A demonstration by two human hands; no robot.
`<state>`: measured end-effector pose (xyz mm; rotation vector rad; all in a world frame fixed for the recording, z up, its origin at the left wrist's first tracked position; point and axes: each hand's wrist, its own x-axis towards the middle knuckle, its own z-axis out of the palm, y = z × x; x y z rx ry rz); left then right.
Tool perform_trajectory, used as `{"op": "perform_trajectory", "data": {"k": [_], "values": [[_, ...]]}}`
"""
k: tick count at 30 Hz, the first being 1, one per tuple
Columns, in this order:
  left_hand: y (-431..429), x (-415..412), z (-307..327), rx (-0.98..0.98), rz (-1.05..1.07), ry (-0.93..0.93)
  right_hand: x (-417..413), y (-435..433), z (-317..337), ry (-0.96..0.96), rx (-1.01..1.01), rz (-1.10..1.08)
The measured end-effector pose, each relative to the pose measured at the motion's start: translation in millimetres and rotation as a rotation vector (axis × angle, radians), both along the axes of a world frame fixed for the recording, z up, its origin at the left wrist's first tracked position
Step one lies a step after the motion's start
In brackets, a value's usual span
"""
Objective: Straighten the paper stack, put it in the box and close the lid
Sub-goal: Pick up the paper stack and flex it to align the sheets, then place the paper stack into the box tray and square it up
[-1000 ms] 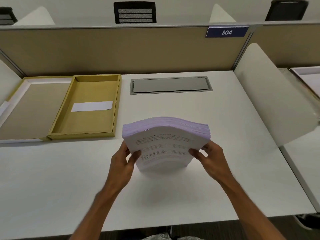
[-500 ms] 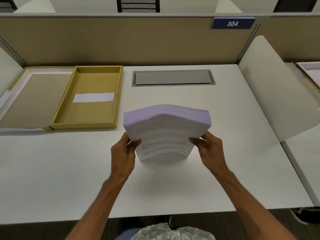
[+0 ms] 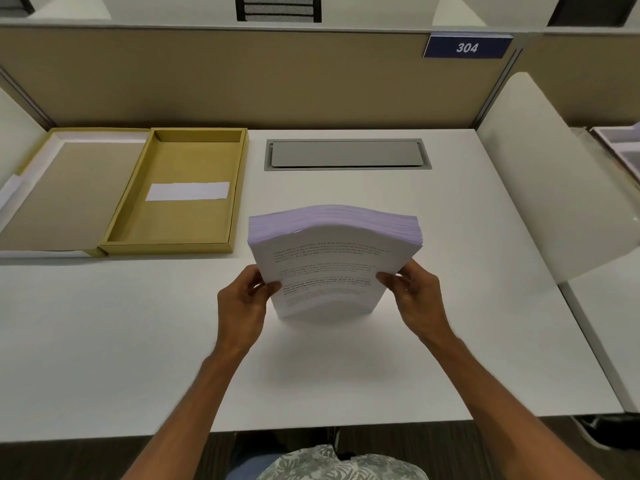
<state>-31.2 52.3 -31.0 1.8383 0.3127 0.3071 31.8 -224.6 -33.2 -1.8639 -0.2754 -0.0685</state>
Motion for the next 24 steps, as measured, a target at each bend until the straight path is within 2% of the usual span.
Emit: {"op": "perform_trajectory", "data": {"k": [6, 9, 15, 24], "values": [[18.0, 12.9, 10.9, -0.076, 0.030, 0.045, 19.7, 11.0, 14.7, 0.086, -0.003, 0.029], [38.8, 16.8, 20.7, -0.238, 0.068, 0.087, 33.7, 24.3, 20.5, 0.141, 0.010, 0.050], [94.4, 25.4, 39.8, -0.450, 0.126, 0.212, 54.2, 80.0, 33.9, 0.420, 0.184, 0.116], [225.6, 60.2, 57.6, -0.475, 0.160, 0.340, 96.4, 214.0, 46.2, 0.590, 0.153, 0.116]]}}
